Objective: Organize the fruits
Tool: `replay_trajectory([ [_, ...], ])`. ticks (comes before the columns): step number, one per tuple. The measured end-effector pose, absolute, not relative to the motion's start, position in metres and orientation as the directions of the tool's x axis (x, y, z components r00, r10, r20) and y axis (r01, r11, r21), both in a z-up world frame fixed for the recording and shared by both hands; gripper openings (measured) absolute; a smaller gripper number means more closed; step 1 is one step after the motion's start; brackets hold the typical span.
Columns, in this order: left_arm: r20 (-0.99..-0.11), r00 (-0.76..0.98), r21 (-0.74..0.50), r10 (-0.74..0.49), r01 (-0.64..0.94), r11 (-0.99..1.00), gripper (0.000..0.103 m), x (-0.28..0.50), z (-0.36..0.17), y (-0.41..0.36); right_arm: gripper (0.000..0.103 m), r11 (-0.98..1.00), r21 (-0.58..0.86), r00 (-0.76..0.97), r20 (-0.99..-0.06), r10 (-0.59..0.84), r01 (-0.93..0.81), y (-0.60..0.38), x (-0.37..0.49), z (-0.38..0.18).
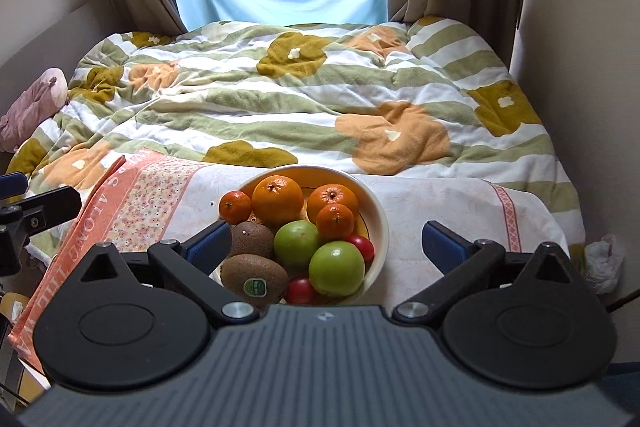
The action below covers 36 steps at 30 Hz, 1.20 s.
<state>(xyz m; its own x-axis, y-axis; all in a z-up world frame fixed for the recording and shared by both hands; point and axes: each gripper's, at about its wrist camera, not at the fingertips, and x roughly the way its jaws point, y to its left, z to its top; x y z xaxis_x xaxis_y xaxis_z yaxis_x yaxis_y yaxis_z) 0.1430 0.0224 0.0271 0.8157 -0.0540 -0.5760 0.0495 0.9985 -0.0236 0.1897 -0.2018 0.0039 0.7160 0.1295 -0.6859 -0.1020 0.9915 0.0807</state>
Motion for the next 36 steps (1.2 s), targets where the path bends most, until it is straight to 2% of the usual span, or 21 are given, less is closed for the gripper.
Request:
replay_trajectory([
  [6, -0.529, 0.847, 0.003, -0.048, 0.059, 0.998, 0.103, 0.097, 0.044, 0.028, 0.103, 0.996, 0.069, 0.735, -0.673, 0.083, -0.049, -0.204, 0.131, 0.032],
  [18, -0.529, 0.845, 0.022, -0.082, 0.110, 0.994, 0.103, 0.029, 0.051, 0.029, 0.103, 1.000, -0.004, 0.757, -0.653, -0.019, 0.021, -0.201, 0.040, 0.050],
  [36, -0.498, 0.861, 0.028, -0.099, 0.130, 0.991, 0.103, 0.003, 0.051, 0.027, 0.103, 0.999, -0.003, 0.763, -0.646, -0.042, 0.053, -0.202, 0.012, 0.052],
])
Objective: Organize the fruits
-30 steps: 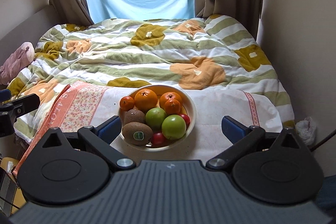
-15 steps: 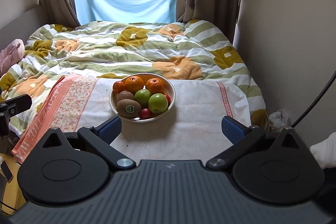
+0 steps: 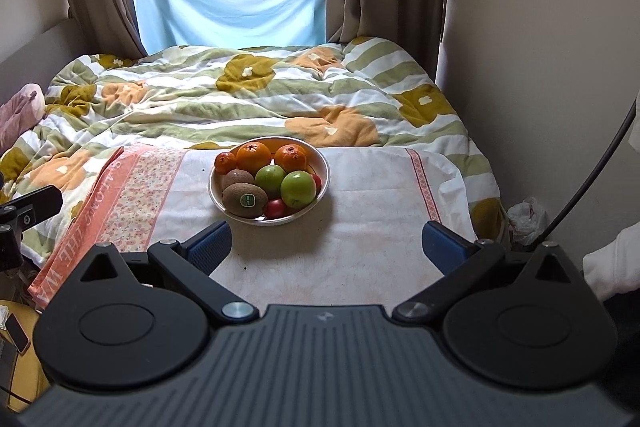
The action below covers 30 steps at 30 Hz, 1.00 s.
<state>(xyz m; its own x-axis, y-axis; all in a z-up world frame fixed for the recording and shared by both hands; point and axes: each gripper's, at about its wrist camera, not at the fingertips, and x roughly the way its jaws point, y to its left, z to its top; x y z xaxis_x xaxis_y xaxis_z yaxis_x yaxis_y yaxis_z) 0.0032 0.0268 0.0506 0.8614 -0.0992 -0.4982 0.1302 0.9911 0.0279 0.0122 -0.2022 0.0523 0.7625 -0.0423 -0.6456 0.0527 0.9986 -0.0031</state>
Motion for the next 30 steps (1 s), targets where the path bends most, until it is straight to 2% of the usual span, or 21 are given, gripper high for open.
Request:
replay_trajectory([
  [30, -0.523, 0.848, 0.009, -0.092, 0.113, 0.994, 0.103, 0.010, 0.049, 0.033, 0.103, 1.000, 0.023, 0.753, -0.658, 0.000, 0.020, -0.192, 0.027, 0.049],
])
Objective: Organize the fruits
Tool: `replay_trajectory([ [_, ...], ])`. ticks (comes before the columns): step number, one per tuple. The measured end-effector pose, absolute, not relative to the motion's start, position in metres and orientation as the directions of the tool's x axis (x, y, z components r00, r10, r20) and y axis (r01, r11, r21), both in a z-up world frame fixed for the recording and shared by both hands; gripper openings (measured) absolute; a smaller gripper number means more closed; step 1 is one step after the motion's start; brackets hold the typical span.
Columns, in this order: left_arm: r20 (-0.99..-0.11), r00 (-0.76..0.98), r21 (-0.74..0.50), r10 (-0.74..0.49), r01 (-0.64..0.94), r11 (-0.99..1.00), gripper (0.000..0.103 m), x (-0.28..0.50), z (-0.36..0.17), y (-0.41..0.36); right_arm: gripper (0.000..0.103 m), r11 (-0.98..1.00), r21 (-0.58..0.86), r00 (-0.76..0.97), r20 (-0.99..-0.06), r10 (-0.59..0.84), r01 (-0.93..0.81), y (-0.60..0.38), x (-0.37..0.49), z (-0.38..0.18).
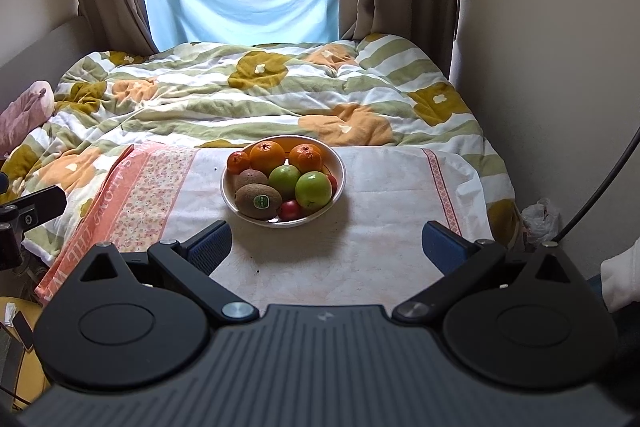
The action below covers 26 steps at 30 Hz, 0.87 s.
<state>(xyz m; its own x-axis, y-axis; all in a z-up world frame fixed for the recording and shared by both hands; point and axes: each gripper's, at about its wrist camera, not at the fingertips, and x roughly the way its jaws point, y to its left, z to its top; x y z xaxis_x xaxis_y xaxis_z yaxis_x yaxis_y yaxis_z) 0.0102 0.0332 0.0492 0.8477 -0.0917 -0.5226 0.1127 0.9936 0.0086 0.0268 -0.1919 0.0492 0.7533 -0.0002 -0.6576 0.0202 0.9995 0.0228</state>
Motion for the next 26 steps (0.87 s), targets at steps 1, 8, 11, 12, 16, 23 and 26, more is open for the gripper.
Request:
replay_trajectory([
  [1, -0.523, 0.847, 0.009, -0.091, 0.112, 0.994, 0.103, 0.0104, 0.0494, 0.0333, 0.103, 0.999, 0.030, 0.752, -0.659, 0.006, 0.017, -0.1930, 0.0272, 0.0484],
  [8, -0.519, 0.849, 0.007, -0.102, 0.124, 0.992, 0.103, 0.0083, 0.0503, 0.0331, 0.103, 0.999, 0.037, 0.745, -0.667, 0.014, 0.014, -0.1966, 0.0290, 0.0453],
  [11, -0.518, 0.850, 0.011, -0.097, 0.120, 0.993, 0.103, 0.0074, 0.0514, 0.0319, 0.103, 0.999, 0.038, 0.745, -0.667, 0.015, 0.014, -0.1964, 0.0290, 0.0452],
  [12, -0.518, 0.851, 0.015, -0.092, 0.116, 0.993, 0.103, 0.0073, 0.0516, 0.0318, 0.103, 0.999, 0.038, 0.746, -0.666, 0.015, 0.014, -0.1964, 0.0291, 0.0451],
  [16, -0.522, 0.850, 0.022, -0.072, 0.098, 0.995, 0.103, 0.0095, 0.0517, 0.0306, 0.103, 0.999, 0.036, 0.747, -0.665, 0.014, 0.013, -0.1964, 0.0290, 0.0451],
  [23, -0.521, 0.850, 0.000, -0.073, 0.086, 0.996, 0.103, 0.0100, 0.0505, 0.0358, 0.103, 0.999, 0.033, 0.748, -0.664, 0.012, 0.013, -0.1953, 0.0308, 0.0458],
  [26, -0.511, 0.857, 0.003, -0.063, 0.075, 0.997, 0.103, 0.0103, 0.0501, 0.0353, 0.103, 0.999, 0.033, 0.746, -0.666, 0.013, 0.012, -0.1947, 0.0339, 0.0461],
])
